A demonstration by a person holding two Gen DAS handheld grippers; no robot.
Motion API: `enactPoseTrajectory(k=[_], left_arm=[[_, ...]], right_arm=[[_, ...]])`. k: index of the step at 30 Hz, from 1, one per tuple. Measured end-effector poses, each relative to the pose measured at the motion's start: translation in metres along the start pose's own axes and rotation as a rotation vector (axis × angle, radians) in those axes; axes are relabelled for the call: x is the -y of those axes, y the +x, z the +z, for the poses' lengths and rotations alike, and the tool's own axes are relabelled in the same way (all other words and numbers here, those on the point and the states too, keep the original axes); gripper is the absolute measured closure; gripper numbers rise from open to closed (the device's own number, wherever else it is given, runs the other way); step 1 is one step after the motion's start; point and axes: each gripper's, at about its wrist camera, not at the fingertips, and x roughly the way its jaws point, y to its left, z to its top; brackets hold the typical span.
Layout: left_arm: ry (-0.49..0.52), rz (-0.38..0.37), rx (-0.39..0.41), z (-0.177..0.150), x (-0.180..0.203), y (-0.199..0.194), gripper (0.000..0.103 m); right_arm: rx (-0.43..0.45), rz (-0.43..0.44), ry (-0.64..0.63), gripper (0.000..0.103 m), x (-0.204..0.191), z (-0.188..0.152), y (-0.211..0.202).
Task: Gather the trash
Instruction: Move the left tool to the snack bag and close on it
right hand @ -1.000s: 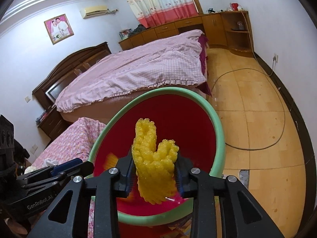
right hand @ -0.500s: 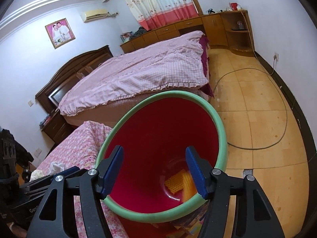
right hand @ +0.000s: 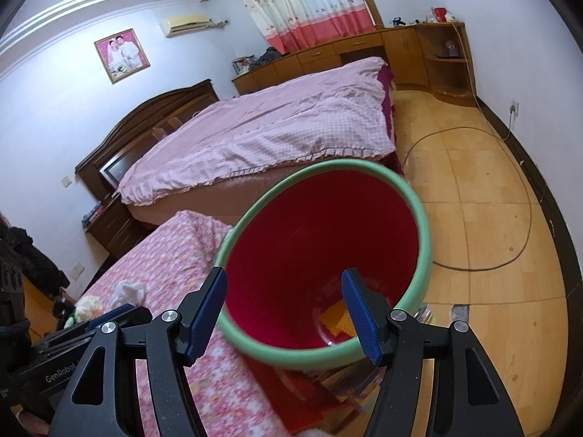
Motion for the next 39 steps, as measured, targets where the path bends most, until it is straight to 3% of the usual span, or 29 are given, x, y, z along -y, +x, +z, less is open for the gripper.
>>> enactPoseTrajectory(k=[20, 29, 35, 39], left_arm=[[-0.155, 0.212, 0.035, -0.055, -0.100, -0.084, 0.066], [-0.196, 0.288, -0.012, -0.089, -0.144, -0.093, 0.066], [-0.217, 0.300, -0.049, -0.106, -0.165, -0.090, 0.066], [-0.226, 0.310, -0.079, -0.113, -0.176, -0.085, 0.053]], right_arm=[[-0.101, 0.092, -0.071, 0.036, -0.064, -0.046, -0.015], [-0.147, 0.093, -0.103, 0.036, -0.085, -0.072, -0.014], [-0.183, 0.083, -0.117, 0.036, -0.094, -0.088, -0.009], [-0.203, 0.079, -0.122, 0.036, -0.101, -0.093, -0.005]])
